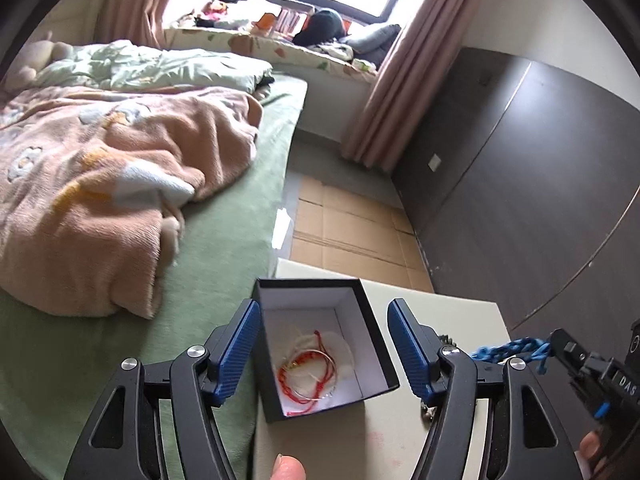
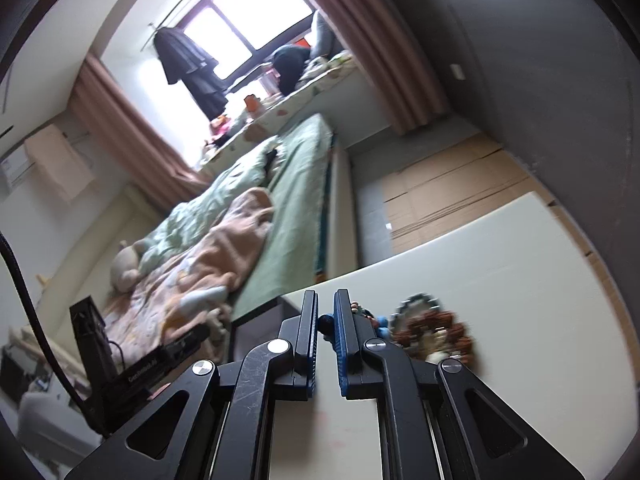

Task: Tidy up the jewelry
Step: 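Drop the blue bracelet into the black box with right tool while left tool opens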

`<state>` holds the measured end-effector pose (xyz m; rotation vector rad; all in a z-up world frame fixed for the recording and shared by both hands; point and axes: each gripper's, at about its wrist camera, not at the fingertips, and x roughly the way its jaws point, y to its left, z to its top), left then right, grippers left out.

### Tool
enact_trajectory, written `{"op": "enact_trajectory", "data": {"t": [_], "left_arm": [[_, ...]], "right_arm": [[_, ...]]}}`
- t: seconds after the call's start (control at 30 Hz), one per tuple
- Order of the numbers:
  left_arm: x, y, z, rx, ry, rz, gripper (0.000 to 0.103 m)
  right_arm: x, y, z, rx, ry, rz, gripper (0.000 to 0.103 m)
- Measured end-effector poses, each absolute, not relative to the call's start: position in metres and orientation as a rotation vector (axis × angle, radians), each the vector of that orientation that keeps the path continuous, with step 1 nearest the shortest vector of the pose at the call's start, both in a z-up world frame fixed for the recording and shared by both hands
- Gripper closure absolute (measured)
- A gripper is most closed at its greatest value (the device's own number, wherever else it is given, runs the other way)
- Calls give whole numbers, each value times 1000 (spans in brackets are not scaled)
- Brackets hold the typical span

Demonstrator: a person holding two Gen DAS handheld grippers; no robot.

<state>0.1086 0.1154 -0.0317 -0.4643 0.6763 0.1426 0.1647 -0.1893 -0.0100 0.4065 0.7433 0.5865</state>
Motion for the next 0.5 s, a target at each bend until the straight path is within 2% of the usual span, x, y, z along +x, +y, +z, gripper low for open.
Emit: {"op": "enact_trajectory", "data": {"t": [0.5], "left_arm": [[106,138,-35,-547,683,203,36]], "right_arm": [[166,-103,-17,440,752,789,94]]}}
